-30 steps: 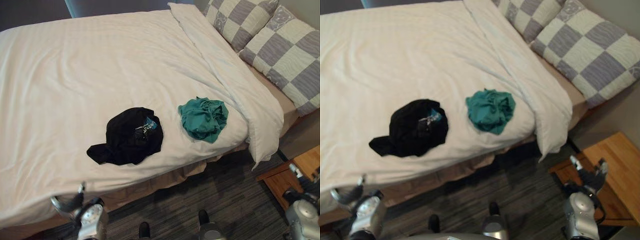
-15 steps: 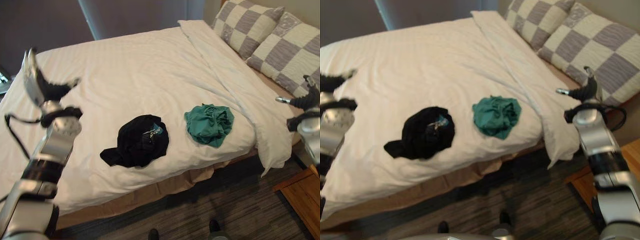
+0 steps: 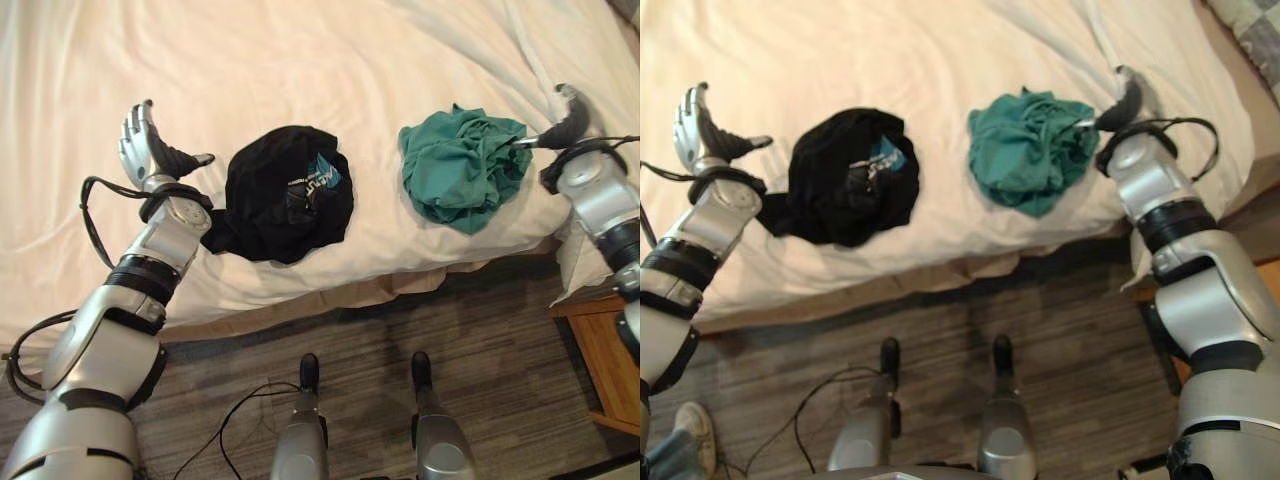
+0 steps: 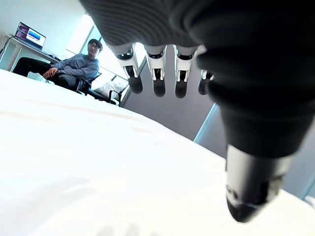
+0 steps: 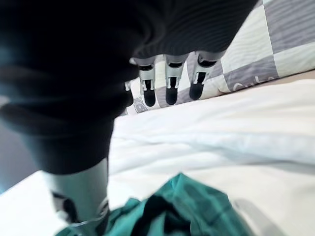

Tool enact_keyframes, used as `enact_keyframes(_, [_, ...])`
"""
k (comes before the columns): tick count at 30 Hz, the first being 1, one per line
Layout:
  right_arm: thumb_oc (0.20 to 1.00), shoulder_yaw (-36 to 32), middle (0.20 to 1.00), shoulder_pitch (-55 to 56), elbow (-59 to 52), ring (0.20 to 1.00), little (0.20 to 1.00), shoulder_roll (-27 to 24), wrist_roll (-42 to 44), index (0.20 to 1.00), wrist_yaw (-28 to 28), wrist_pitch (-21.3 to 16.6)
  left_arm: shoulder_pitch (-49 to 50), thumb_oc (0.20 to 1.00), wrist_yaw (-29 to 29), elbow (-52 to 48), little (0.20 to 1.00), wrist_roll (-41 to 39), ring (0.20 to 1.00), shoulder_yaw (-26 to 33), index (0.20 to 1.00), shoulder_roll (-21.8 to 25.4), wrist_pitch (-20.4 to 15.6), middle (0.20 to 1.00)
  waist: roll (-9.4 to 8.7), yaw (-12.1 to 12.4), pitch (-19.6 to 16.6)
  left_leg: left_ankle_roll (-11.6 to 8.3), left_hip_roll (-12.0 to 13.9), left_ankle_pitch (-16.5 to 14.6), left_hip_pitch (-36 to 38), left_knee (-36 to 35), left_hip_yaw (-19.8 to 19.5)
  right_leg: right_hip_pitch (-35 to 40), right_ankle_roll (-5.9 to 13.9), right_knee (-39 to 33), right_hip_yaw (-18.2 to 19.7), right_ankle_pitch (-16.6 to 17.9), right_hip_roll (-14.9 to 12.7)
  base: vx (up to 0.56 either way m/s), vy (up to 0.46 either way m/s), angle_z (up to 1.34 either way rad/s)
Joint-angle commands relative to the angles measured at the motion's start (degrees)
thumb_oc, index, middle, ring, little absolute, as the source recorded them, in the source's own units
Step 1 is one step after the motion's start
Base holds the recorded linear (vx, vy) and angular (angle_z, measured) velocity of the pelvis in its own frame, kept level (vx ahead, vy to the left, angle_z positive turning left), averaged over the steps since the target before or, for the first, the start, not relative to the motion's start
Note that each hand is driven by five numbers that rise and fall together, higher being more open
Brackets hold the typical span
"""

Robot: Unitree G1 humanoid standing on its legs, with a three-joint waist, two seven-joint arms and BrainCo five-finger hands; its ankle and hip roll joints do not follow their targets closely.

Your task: Tidy up the quilt and then pick up the clothes from the bed and put them into the laundry hamper.

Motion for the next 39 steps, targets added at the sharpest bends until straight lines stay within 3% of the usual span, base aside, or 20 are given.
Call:
enact_keyframes(1, [1.000,3.9,1.000,-7.4,0.2,1.000,1.000,3.8,0.2,1.000,-2.5,0.9,-3.2,1.000,0.6,3.3,1.000,6.2,1.000,-0.7,1.000,-0.8,-6.3,1.000,-2.36,2.2,1.0,0.22,4.0,-4.4,-1.0,4.7,1.7,-4.0,1.77,4.0,3.3,-0.7,-2.3,-0.10,-0.038,0.07])
enact_keyframes(7, [1.000,6.8,1.000,-11.6,6.3,1.000,1.000,12.5,2.7,1.000,-6.6,3.3,-8.9,1.000,5.6,2.0,1.000,6.0,1.000,-4.5,1.000,-6.3,-10.8,1.000,-2.85,2.3,4.5,-0.20,4.9,-3.3,-6.1,6.7,2.0,-7.7,1.22,4.0,4.4,0.8,-1.6,-0.13,-0.069,-0.02])
enact_keyframes(14, [1.000,7.5,1.000,-13.8,9.8,1.000,1.000,16.9,3.0,1.000,-5.8,4.1,-14.0,1.000,3.8,0.4,1.000,2.0,1.000,-7.0,1.000,-11.6,-10.8,1.000,-1.99,1.5,7.3,-0.48,4.2,-2.7,-8.4,7.3,1.6,-9.8,0.66,4.3,5.0,1.4,-1.3,-0.07,-0.005,-0.06])
enact_keyframes(15, [0.344,7.6,0.344,-13.6,9.9,0.344,0.344,17.3,3.2,0.344,-5.7,4.5,-13.9,0.947,3.0,0.2,0.947,1.7,0.947,-7.0,0.947,-12.2,-10.7,0.947,-1.92,1.5,7.3,-0.46,4.1,-2.7,-8.5,7.4,1.5,-9.9,0.60,4.4,5.0,1.4,-1.3,-0.01,0.007,-0.10])
enact_keyframes(16, [0.200,7.7,0.200,-13.0,10.1,0.200,0.200,18.6,2.7,0.200,-5.0,5.2,-13.2,0.200,-0.3,0.1,0.200,1.7,0.200,-7.0,0.200,-14.2,-9.4,0.200,-1.65,1.3,7.3,-0.38,3.9,-2.7,-8.7,7.4,1.6,-10.2,0.42,4.3,5.0,1.4,-1.3,-0.01,0.017,-0.11])
enact_keyframes(20, [0.200,7.3,0.200,-11.5,11.2,0.200,0.200,21.0,1.0,0.200,-4.8,5.4,-10.5,0.200,-2.9,1.3,0.200,2.7,0.200,-7.5,0.200,-17.9,-7.0,0.200,-1.03,0.8,7.3,-0.16,3.7,-2.6,-8.3,7.3,2.4,-10.2,0.15,4.6,5.1,1.1,-1.4,0.00,0.036,-0.06])
enact_keyframes(29, [0.200,6.4,0.200,-9.8,11.6,0.200,0.200,22.6,2.3,0.200,-6.0,2.7,-6.8,0.200,-2.2,6.0,0.200,0.9,0.200,-5.3,0.200,-21.1,-7.6,0.200,-0.31,-0.2,7.3,-0.07,3.6,-2.4,-6.5,6.8,4.5,-9.0,-0.18,4.5,5.8,0.8,-1.8,0.01,0.042,-0.08])
enact_keyframes(31, [0.200,5.6,0.200,-9.1,10.7,0.200,0.200,22.3,5.2,0.200,-7.3,1.0,-6.0,0.200,-0.5,5.5,0.200,-0.6,0.200,-4.5,0.200,-21.0,-9.8,0.200,-0.24,-0.3,7.3,-0.06,3.5,-2.5,-6.0,6.6,4.7,-8.6,-0.26,4.3,5.7,0.6,-1.9,0.01,0.036,-0.05])
enact_keyframes(34, [0.200,1.3,0.200,-5.4,5.8,0.200,0.200,20.5,11.5,0.200,-9.2,-7.2,-2.8,0.200,4.4,0.6,0.200,-5.2,0.200,-1.0,0.200,-19.5,-17.4,0.200,-0.21,-0.1,7.3,0.01,3.1,-3.0,-3.7,5.9,4.6,-6.5,-0.37,3.7,5.3,0.1,-2.3,0.00,0.000,0.00])
enact_keyframes(37, [0.200,-8.5,0.200,5.6,-10.4,0.200,0.200,17.8,17.3,0.200,-10.8,-17.2,6.5,0.200,5.5,-14.2,0.200,-8.9,0.200,8.7,0.200,-16.0,-25.0,0.200,-0.43,0.5,5.3,0.10,3.1,-3.6,0.4,4.0,4.2,-2.8,-0.81,2.9,4.1,-1.2,-2.3,0.07,0.004,0.06])
enact_keyframes(38, [0.200,-8.9,0.200,6.3,-11.0,0.200,0.200,17.7,17.9,0.200,-11.1,-18.3,7.1,0.200,6.2,-14.7,0.200,-9.2,0.200,9.0,0.200,-15.9,-26.8,0.200,-0.45,0.5,5.1,0.11,3.1,-3.7,0.7,3.8,4.2,-2.6,-0.82,2.8,4.0,-1.3,-2.3,0.09,-0.001,0.06])
enact_keyframes(39, [0.200,-12.8,0.200,12.2,-18.8,0.200,0.200,17.5,18.1,0.200,-11.9,-19.1,11.6,0.200,5.7,-21.7,0.200,-10.0,0.200,12.6,0.200,-15.9,-27.3,0.200,-0.70,0.4,4.0,0.20,3.3,-3.9,1.9,3.4,4.1,-1.5,-0.98,2.8,3.6,-1.7,-2.1,0.05,0.003,0.08])
